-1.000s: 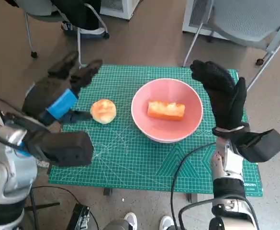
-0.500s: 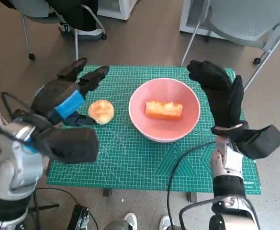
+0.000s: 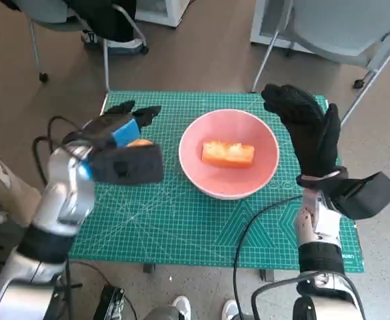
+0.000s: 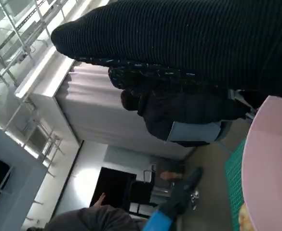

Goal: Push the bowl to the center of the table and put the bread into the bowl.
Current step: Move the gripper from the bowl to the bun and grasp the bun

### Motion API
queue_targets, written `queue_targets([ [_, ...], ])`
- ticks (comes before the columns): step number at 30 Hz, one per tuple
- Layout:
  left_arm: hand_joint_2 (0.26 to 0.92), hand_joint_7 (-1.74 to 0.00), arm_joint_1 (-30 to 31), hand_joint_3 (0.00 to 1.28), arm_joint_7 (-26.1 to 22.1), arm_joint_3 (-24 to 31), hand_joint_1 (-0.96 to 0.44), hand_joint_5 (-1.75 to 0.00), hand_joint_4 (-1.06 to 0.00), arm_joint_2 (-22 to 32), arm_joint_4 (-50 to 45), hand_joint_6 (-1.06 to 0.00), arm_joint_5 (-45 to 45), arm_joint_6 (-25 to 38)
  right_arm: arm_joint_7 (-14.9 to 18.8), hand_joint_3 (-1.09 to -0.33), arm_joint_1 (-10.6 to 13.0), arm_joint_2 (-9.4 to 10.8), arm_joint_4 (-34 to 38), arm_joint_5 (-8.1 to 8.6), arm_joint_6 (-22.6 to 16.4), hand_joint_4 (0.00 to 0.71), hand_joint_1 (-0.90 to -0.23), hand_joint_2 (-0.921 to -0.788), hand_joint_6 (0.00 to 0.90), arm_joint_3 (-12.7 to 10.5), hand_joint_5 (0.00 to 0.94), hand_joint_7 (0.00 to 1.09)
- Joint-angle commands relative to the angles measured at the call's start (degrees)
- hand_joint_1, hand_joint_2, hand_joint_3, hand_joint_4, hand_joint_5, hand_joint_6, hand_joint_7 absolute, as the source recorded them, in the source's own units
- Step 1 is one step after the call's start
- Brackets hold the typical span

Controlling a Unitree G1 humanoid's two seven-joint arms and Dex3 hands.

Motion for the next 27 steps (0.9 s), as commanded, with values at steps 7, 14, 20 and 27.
queue_targets([
  [7, 0.669, 0.00, -13.15, 0.00, 2.42, -5.78, -0.43, 0.00, 0.00, -5.19, 26.67, -0.12, 1.25, -0.66, 0.15, -0.785, 1.16, -1.27, 0.64, -0.14, 0.70, 0.199, -0.670, -0.921, 0.090, -0.27, 0.000, 0.48],
  [14, 0.667, 0.00, -16.54, 0.00, 3.73, -7.72, -0.45, 0.00, 0.00, -6.98, 34.43, -0.11, 0.78, -0.48, -0.04, -0.780, 1.41, -1.84, 0.23, -0.25, 0.99, 0.198, -0.654, -0.921, 0.085, -0.29, 0.000, 0.48],
  [20, 0.666, 0.00, -17.73, 0.00, 6.07, -8.40, -0.44, 0.00, 0.00, -8.11, 38.66, -0.11, 0.12, -1.49, -0.17, -0.779, 1.33, -2.23, 0.36, -0.26, 1.22, 0.197, -0.658, -0.921, 0.082, -0.30, 0.000, 0.48],
  [27, 0.666, 0.00, -18.94, 0.00, 8.03, -9.38, -0.44, 0.00, 0.00, -9.33, 43.32, -0.11, -0.12, -3.13, -0.36, -0.779, 1.38, -2.29, 0.28, -0.43, 1.34, 0.198, -0.660, -0.921, 0.078, -0.21, 0.000, 0.48],
])
